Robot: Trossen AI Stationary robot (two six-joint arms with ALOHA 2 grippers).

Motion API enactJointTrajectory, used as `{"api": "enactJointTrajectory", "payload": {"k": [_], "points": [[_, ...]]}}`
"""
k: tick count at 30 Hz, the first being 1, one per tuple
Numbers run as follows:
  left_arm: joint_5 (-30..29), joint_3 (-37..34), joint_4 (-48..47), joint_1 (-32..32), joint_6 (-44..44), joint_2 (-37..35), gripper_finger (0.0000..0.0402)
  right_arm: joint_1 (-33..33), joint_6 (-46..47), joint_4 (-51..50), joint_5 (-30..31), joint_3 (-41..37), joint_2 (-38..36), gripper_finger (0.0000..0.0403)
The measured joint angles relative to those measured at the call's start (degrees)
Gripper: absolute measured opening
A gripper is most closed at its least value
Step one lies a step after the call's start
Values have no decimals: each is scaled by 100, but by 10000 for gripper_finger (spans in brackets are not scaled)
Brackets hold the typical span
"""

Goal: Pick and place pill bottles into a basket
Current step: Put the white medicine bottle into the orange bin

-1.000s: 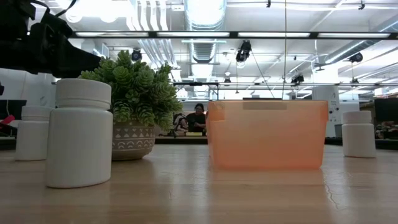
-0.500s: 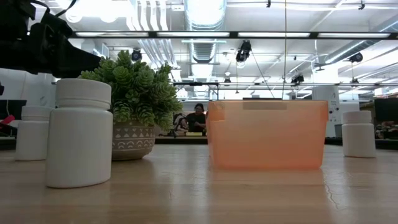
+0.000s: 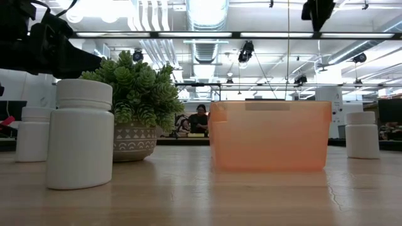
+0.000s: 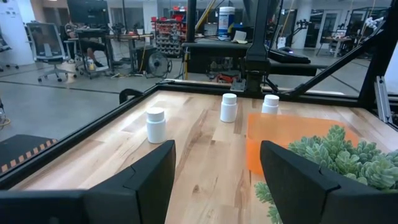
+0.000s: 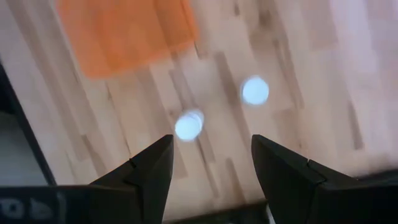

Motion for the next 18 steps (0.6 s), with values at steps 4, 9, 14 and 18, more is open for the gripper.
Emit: {"api": "enactJointTrajectory", "payload": {"k": [4,9,14,18], "points": [[0,0,-2,-2,-1,0,218,43,-150,92,-92,0,121,206],[0,0,-3,-1,-1,0,218,43,-508,45,51,0,110,223],[0,0,-3,-1,-1,0,218,43,-868,22,211,0,-46,281],[0,0,-3,-2,-1,0,218,101,-945,24,213,0,-100,317]]}}
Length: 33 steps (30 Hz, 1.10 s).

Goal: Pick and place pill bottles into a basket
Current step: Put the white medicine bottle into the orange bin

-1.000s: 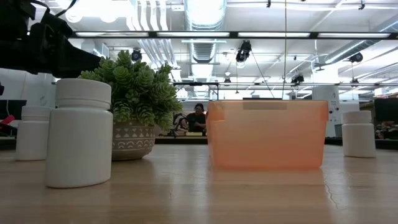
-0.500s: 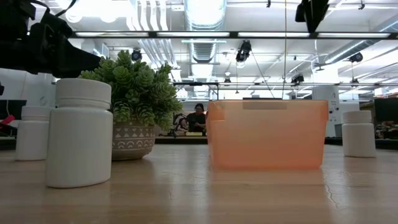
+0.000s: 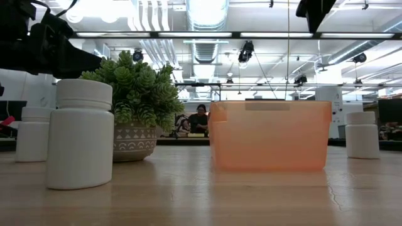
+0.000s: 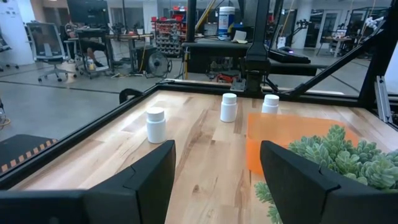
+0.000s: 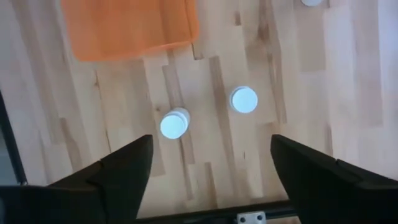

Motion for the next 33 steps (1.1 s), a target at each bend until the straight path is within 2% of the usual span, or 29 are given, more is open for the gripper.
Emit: {"api": "enactJointTrajectory", "payload": {"k": [4,12,26,33], "points": [[0,0,1,2,0,0,218,100,-229,9,9,-10,-3,333],[0,0,-1,0,0,0,218,326,-656,40,22,-247,1,336],[0,0,-3,0,0,0,218,690,-475,865,-46,-1643,-106,327],[0,0,-2,0,0,0,218,970,-129,1285,-46,-2016,-228,327]]}}
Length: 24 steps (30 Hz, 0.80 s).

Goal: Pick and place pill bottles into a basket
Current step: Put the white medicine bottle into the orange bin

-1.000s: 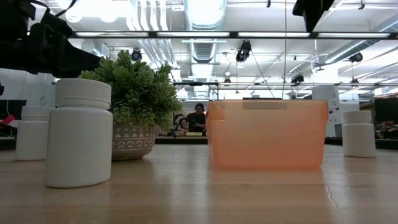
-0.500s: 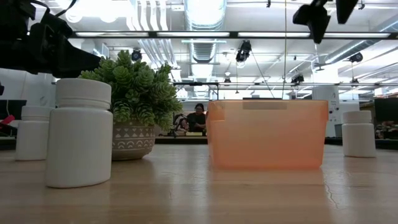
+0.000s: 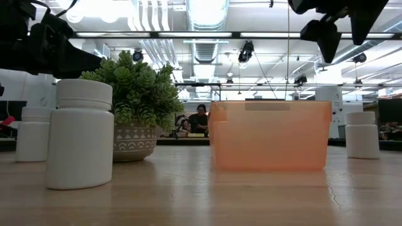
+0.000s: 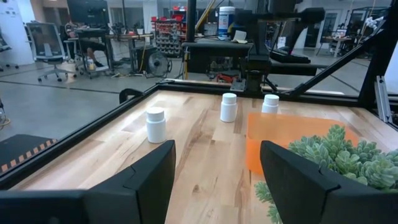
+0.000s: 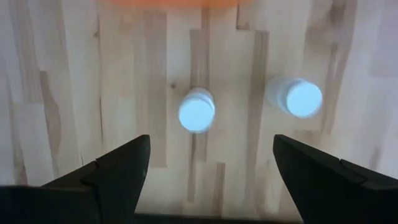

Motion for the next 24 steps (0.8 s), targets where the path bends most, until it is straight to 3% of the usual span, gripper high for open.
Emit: {"api": "enactJointTrajectory", "payload": {"k": [24], "points": [[0,0,1,0,0,0,218,388,212,1689,13,-1589,-57,327]]}}
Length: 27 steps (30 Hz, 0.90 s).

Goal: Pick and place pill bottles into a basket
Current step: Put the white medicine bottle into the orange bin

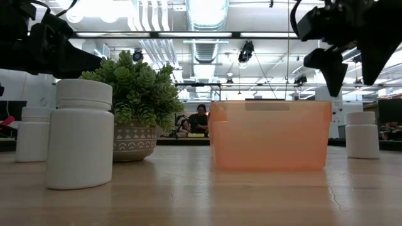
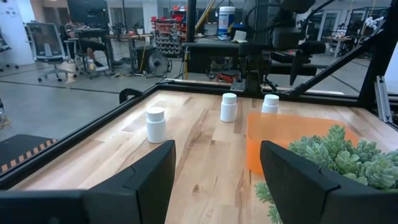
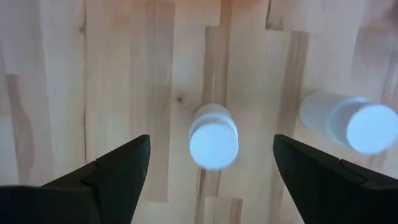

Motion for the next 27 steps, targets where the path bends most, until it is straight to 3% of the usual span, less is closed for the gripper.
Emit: {"api": "enactJointTrajectory", "payload": {"k": [27], "points": [[0,0,0,0,2,0,218,0,-193,929,31,-980,-4,327]]}}
